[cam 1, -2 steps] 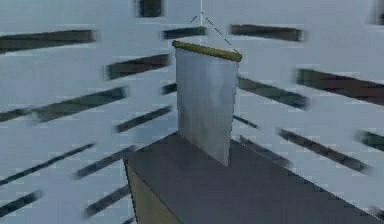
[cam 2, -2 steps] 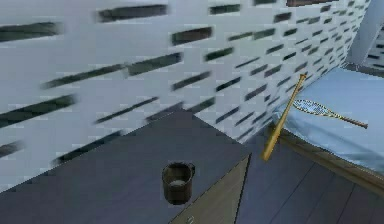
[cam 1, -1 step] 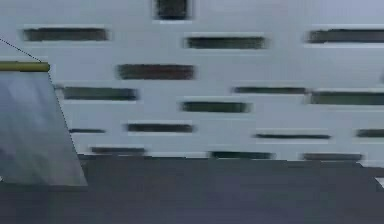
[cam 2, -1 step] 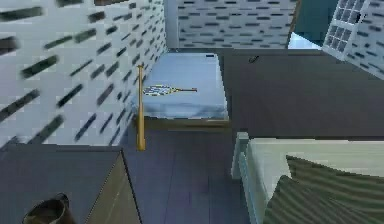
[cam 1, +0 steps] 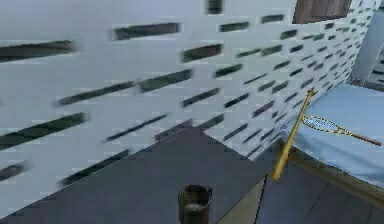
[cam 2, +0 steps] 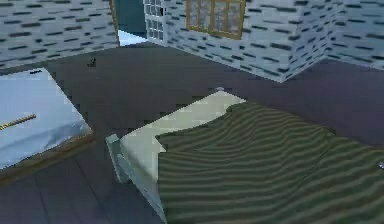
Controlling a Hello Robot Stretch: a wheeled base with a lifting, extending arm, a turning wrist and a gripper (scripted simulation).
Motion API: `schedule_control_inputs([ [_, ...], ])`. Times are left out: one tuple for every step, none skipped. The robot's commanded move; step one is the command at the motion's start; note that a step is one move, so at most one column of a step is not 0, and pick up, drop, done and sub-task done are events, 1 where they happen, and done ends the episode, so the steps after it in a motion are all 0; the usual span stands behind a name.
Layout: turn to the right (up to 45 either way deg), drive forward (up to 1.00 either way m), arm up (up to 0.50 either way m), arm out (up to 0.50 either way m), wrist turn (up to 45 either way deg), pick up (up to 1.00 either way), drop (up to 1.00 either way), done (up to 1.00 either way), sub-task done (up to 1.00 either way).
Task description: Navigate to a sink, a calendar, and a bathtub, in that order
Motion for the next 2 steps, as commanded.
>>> schedule_control_inputs([
  [45.0,0.00,0.00,0.00,0.0,0.00,0.00,0.00,0.00],
  [12.0,0.00,0.00,0.00,0.0,0.00,0.00,0.00,0.00],
])
